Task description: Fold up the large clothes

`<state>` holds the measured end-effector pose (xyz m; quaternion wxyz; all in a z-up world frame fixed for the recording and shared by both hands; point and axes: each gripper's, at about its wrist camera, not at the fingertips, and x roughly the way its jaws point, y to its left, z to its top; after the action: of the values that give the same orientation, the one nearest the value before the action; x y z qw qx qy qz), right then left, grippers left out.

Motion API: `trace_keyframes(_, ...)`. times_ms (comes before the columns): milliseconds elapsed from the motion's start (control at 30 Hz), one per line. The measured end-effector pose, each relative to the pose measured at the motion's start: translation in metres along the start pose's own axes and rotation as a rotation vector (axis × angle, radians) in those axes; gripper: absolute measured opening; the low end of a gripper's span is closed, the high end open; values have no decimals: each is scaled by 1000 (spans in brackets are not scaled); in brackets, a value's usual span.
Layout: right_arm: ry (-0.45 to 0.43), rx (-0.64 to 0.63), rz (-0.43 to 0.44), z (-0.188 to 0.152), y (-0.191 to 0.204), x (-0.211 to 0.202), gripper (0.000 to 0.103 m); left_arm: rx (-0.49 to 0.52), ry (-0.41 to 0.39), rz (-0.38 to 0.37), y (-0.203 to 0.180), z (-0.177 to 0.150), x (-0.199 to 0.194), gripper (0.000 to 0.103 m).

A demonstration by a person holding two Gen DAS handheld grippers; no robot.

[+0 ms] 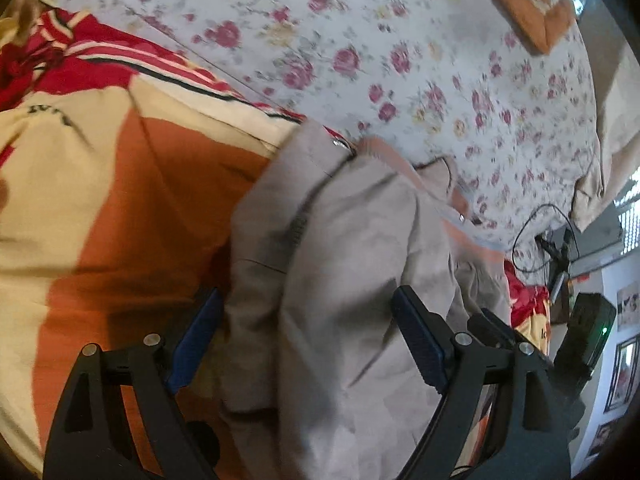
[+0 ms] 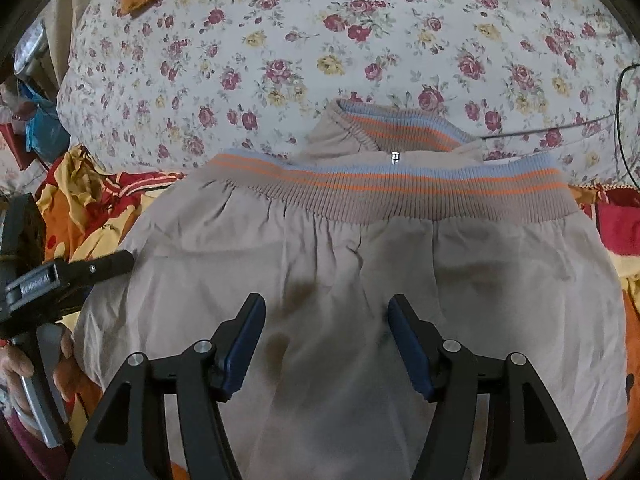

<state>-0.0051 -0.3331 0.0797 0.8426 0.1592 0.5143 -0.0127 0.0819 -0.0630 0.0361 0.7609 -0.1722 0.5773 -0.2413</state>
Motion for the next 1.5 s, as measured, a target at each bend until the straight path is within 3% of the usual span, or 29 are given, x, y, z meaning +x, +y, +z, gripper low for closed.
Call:
trace_keyframes(100,-3,18,4,0,-3,-1,65,-5,3,2,2,1,5,86)
trace_keyframes(133,-7,20,9,0,-3,-2,65,-3,-1,-9,2,1,5,82)
trace_keyframes(167,-13,19,20,0,-2,-4,65,2,-2,-21,0,1,5,65)
trace_keyframes(233,-20,11,32,2,2,-7,65,50,-8,-57,-11,-2,1,48)
trace_keyframes(333,-24,21,67,9,5,-8,65,145,-39,-92,-32,-9,-9,40)
trace_keyframes(467,-21,92,180,26,7,-5,71,208,-43,-167,-49,-17,-16,40)
trace_keyframes(600,28,112,272,44,24,6,74,229,-41,-143,-51,-17,-13,40)
trace_keyframes(700,32,110,249,47,32,8,74,158,-37,-129,-37,-10,-11,40)
trace_keyframes(933,88,119,158,15,-2,13,74,78,-17,-43,-20,-6,-2,72)
trace_keyframes(1033,94,135,137,2,-27,9,74,51,4,-61,-15,-7,8,78)
trace_keyframes(1133,66,147,140,-4,-44,-3,74,23,20,-81,-12,-8,17,77)
trace_keyframes(1233,-11,104,85,-6,-50,-19,73,92,4,-95,-27,-12,9,47)
trace_keyframes(1300,-79,45,54,-4,-48,-28,61,140,-22,-77,-37,-15,3,39)
trace_keyframes(1367,-77,26,26,2,-46,-23,22,176,-45,-62,-45,-17,-1,34)
trace_keyframes(1500,-31,45,37,9,-46,7,18,190,-55,-32,-48,-18,-1,34)
